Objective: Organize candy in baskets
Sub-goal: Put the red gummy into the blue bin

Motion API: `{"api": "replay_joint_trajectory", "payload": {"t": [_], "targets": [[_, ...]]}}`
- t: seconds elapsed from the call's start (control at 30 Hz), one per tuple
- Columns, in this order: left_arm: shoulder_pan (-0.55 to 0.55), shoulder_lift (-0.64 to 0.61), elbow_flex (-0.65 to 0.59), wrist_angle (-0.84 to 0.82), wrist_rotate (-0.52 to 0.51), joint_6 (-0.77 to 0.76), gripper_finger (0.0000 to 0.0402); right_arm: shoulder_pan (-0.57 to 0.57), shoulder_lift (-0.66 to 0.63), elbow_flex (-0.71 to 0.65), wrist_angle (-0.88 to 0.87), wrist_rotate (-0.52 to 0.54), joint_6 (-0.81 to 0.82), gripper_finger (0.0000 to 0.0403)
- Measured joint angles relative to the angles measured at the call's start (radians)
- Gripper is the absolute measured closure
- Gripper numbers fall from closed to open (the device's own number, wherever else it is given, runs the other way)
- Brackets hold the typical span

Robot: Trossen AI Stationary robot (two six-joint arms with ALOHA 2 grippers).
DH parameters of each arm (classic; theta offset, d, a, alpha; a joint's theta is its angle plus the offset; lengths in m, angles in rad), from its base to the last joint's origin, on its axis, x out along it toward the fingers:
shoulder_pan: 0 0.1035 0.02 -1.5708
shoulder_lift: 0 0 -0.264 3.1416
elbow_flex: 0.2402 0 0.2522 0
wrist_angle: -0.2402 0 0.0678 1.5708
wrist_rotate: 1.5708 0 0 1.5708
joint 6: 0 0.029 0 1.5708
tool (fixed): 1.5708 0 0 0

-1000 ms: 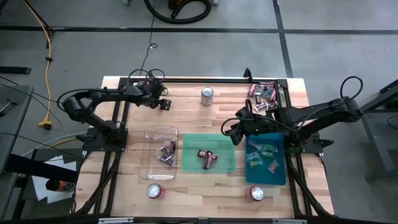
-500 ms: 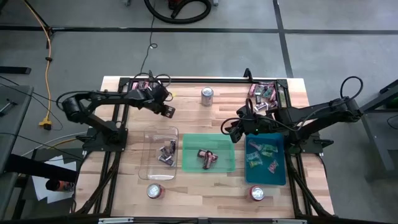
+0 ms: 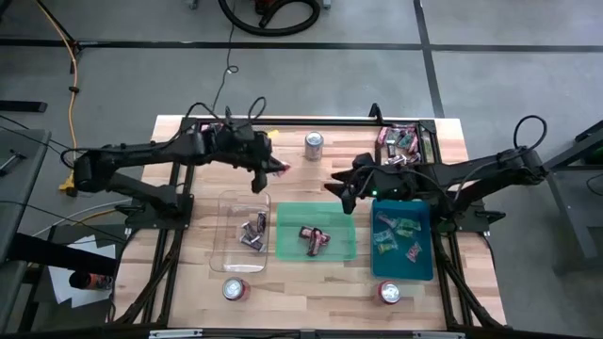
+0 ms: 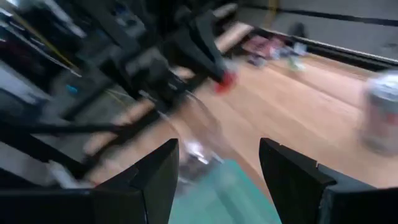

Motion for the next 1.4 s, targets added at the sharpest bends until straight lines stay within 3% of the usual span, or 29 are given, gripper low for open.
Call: {"api": "replay_joint_trajectory", "payload": {"t": [0.23, 0.37, 1.03, 1.17, 1.4], "targets": [[-0.211, 0.108, 0.1, 0.0, -0.31, 0.292, 0.0401, -0.076, 0.098, 0.0, 0.064, -0.12, 0.317, 0.0185], [-0.266, 0.174, 0.112, -0.004, -0.4, 0.398, 0.0401, -0.091, 0.137, -0.001, 0.084, -0.159, 0.37, 0.0185], [-0.289, 0.217, 0.118, 0.076, -0.364, 0.369, 0.0401, -0.095, 0.185, 0.0, 0.13, -0.19, 0.365, 0.0192], [-0.289, 0.217, 0.118, 0.092, -0.363, 0.369, 0.0401, -0.095, 0.185, 0.0, 0.13, -0.189, 0.357, 0.0235], [-0.286, 0.217, 0.118, 0.104, -0.384, 0.35, 0.04, -0.096, 0.185, 0.0, 0.13, -0.186, 0.339, 0.0387]]}}
